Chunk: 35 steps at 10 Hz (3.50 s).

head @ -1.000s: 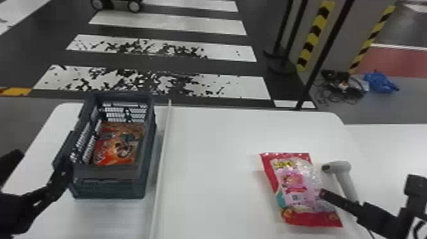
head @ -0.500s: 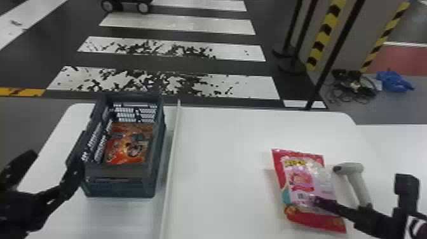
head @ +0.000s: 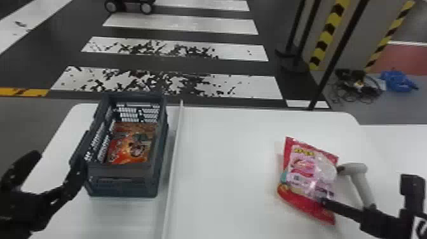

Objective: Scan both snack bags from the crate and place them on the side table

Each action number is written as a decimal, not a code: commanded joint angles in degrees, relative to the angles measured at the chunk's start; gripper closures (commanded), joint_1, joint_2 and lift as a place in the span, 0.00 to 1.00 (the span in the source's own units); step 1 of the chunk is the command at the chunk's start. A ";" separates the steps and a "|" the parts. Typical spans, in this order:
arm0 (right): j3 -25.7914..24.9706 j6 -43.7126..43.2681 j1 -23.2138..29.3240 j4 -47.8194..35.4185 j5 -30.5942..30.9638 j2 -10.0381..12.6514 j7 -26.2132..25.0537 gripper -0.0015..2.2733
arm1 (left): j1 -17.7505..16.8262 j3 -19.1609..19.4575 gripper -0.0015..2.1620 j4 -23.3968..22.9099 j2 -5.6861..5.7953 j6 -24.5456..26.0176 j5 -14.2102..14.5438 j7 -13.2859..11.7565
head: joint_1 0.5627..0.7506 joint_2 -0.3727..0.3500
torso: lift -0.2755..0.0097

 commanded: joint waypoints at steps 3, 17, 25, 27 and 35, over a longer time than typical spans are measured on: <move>-5.53 9.03 0.06 -5.34 -9.20 0.05 3.79 0.99 | 0.23 0.10 0.04 -0.09 0.00 -0.18 0.00 0.00 | 0.70 0.42 | 0.62; -22.40 -23.84 -12.42 19.62 -20.36 -10.55 -29.70 0.99 | -0.04 0.18 0.04 0.18 0.09 -0.35 0.35 -0.18 | 0.70 0.03 | 0.62; -22.23 -42.65 -15.32 45.64 -20.19 -19.42 -43.85 0.35 | -1.01 -0.43 0.04 1.23 0.18 -0.35 0.71 -0.26 | 0.70 0.03 | 0.62; -21.96 -42.65 -15.41 46.34 -20.10 -19.60 -44.81 0.01 | -1.01 -0.43 0.04 1.23 0.44 -0.53 0.88 -0.35 | 0.70 0.03 | 0.62; -13.70 -39.31 -4.87 12.59 -23.88 -2.81 -44.02 0.02 | -1.09 -0.52 0.04 0.35 0.79 -0.35 0.79 -0.18 | 0.70 0.03 | 0.62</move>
